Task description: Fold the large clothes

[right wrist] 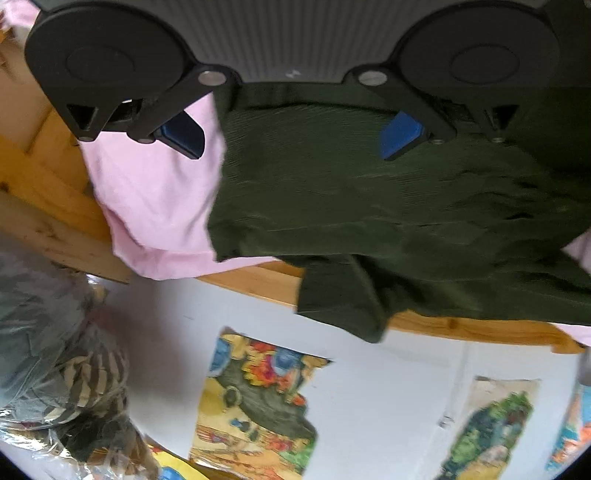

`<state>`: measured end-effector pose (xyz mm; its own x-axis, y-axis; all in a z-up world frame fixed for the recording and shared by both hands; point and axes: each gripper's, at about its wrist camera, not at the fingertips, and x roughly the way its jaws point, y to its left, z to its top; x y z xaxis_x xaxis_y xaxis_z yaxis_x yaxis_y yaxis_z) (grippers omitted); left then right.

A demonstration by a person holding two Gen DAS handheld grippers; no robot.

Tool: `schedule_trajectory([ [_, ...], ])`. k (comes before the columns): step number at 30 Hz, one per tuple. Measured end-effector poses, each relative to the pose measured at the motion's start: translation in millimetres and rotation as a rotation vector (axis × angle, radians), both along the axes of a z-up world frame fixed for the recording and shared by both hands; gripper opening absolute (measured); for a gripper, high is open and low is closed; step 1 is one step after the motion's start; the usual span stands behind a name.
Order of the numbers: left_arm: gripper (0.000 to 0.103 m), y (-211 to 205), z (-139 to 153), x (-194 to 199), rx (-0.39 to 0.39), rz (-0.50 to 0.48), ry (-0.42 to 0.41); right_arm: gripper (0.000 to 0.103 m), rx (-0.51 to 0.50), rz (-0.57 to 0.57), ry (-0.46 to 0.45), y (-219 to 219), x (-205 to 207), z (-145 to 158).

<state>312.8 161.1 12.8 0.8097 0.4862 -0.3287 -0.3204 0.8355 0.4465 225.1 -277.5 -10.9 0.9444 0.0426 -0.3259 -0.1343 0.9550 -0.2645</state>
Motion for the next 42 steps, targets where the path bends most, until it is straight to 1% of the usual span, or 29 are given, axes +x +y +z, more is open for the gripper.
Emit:
schedule_trajectory([
  [2, 0.102, 23, 8, -6, 0.057, 0.044, 0.016, 0.103, -0.011, 0.012, -0.002, 4, -4, -6],
  [4, 0.102, 43, 12, -8, 0.098, 0.04, 0.051, 0.103, -0.001, 0.016, -0.004, 5, -9, -10],
  [5, 0.102, 52, 13, -7, 0.103, 0.029, 0.09, 0.103, 0.009, 0.021, -0.001, 5, -13, -11],
  [7, 0.098, 69, 14, -2, 0.097, 0.009, 0.19, 0.103, 0.026, 0.042, 0.002, 3, -18, -11],
  [9, 0.094, 84, 19, 0, 0.038, -0.004, 0.261, 0.103, 0.032, 0.057, -0.013, 0, -24, -9],
  [10, 0.084, 87, 21, 1, 0.006, -0.012, 0.285, 0.103, 0.039, 0.063, -0.026, -2, -29, -7],
  [11, 0.067, 88, 24, 3, -0.023, -0.026, 0.307, 0.103, 0.045, 0.066, -0.035, -3, -31, -5],
  [12, 0.056, 85, 28, 4, -0.045, -0.046, 0.333, 0.103, 0.051, 0.069, -0.042, -5, -35, -3],
  [13, 0.033, 79, 29, 7, -0.057, -0.066, 0.367, 0.103, 0.058, 0.07, -0.047, -6, -38, -1],
  [14, 0.022, 72, 30, 11, -0.046, -0.062, 0.397, 0.103, 0.063, 0.07, -0.05, -8, -39, 0],
  [16, 0.013, 56, 31, 14, -0.005, -0.041, 0.435, 0.103, 0.074, 0.074, -0.055, -11, -45, 3],
  [17, 0.01, 50, 33, 14, -0.005, -0.033, 0.451, 0.103, 0.081, 0.074, -0.058, -13, -47, 5],
  [18, 0.009, 44, 37, 13, -0.022, -0.023, 0.46, 0.103, 0.09, 0.074, -0.059, -15, -50, 7],
  [20, 0.008, 30, 51, 8, -0.087, -0.002, 0.468, 0.103, 0.118, 0.08, -0.06, -19, -55, 11],
  [23, 0.005, 8, 77, -4, -0.213, -0.02, 0.471, 0.103, 0.191, 0.107, -0.036, -24, -59, 18],
  [25, 0.005, -14, 95, -14, -0.274, -0.07, 0.479, 0.103, 0.261, 0.142, -0.009, -29, -60, 23],
  [27, 0.005, -42, 108, -23, -0.319, -0.157, 0.485, 0.103, 0.338, 0.183, 0.024, -33, -62, 27],
  [30, 0.005, -89, 120, -32, -0.404, -0.282, 0.519, 0.103, 0.513, 0.283, 0.113, -43, -62, 31],
  [33, 0.005, -132, 118, -30, -0.487, -0.381, 0.557, 0.103, 0.645, 0.382, 0.206, -52, -59, 34],
  [36, 0.005, -174, 106, -19, -0.545, -0.446, 0.573, 0.103, 0.727, 0.445, 0.266, -60, -54, 32],
  [37, 0.004, -188, 99, -13, -0.551, -0.459, 0.571, 0.103, 0.751, 0.449, 0.286, -63, -52, 29],
  [40, 0.004, -227, 76, 3, -0.514, -0.482, 0.558, 0.103, 0.796, 0.404, 0.348, -69, -42, 13],
  [42, 0.005, -246, 60, 13, -0.503, -0.496, 0.557, 0.103, 0.828, 0.373, 0.395, -72, -34, -2],
])
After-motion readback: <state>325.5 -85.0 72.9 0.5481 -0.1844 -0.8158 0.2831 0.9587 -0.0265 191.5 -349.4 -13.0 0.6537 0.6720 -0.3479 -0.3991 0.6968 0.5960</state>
